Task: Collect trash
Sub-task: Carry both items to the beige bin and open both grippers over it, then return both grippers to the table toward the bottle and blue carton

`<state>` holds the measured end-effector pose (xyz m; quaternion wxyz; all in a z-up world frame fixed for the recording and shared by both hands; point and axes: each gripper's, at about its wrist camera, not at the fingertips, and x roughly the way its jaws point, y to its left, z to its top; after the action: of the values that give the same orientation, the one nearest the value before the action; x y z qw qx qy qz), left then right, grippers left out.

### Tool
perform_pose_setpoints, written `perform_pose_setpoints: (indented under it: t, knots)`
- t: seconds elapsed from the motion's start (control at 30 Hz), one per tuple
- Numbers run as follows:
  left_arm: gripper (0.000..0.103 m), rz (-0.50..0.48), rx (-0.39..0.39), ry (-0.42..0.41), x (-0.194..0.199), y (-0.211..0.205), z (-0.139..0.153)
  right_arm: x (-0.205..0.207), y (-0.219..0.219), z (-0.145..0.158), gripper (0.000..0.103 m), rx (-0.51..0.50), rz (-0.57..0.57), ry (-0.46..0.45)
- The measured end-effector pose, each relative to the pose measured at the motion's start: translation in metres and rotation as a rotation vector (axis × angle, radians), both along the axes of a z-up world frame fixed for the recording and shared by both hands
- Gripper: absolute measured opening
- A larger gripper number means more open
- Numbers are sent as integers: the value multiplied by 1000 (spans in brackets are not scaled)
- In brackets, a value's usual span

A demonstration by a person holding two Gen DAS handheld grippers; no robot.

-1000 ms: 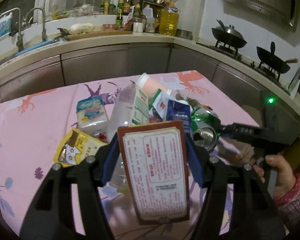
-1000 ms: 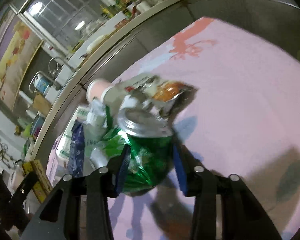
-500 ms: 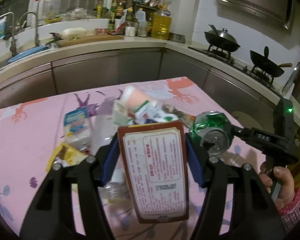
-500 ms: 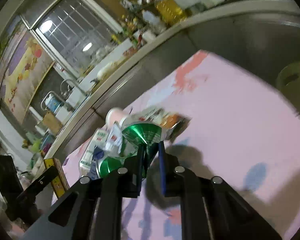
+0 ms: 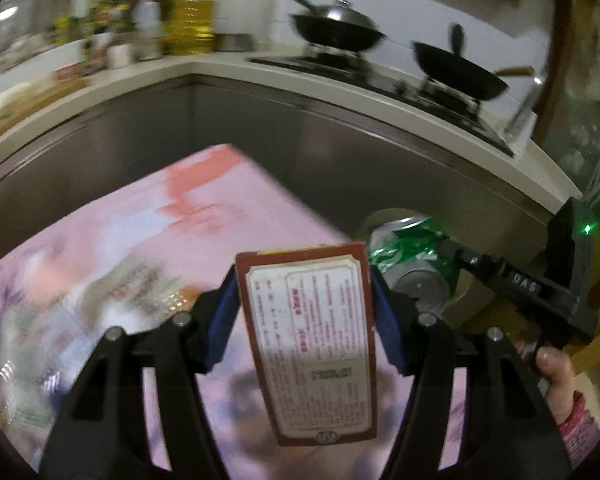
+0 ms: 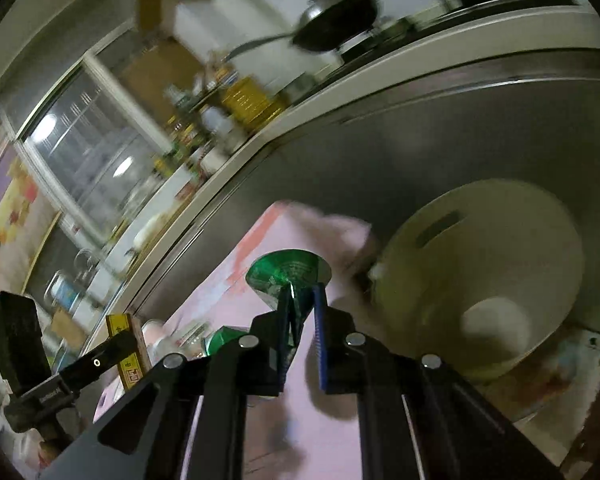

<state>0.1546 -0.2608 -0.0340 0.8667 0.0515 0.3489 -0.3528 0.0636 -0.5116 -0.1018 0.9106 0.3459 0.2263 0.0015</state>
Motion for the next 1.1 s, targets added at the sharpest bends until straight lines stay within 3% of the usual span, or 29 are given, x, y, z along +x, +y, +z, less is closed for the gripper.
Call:
perform_pose_setpoints:
  t: [0.23,0.43,0.5,0.57,0.63,0.67,0.87,1.1]
  knots:
    - [60,-137,-24,7,29,-132,-6,-2,-80,-26,9,-15,-161,49]
    - [60,-171,-22,48,46,-192,-32,8,-101,-61,9,-27,-168,128]
    - [72,-168,1,72,50,-206,-45,12,-100,-70,12,-14,-158,138]
    - [81,-156,11,90,51,-205,-53,12,-99,-74,18,1,-149,130]
    - [81,-143,14,93,51,-203,-56,9,-99,-74,44,26,-153,108]
    - [81,-142,15,94,50,-201,-55,5,-99,-73,47,37,-166,94]
    - [81,-113,-44,42,24,-155,-19,-11,-90,-41,49,82,-165,9]
    - [81,-63,-63,-13,-36,-64,6,-14,-31,-5,49,82,-18,-62]
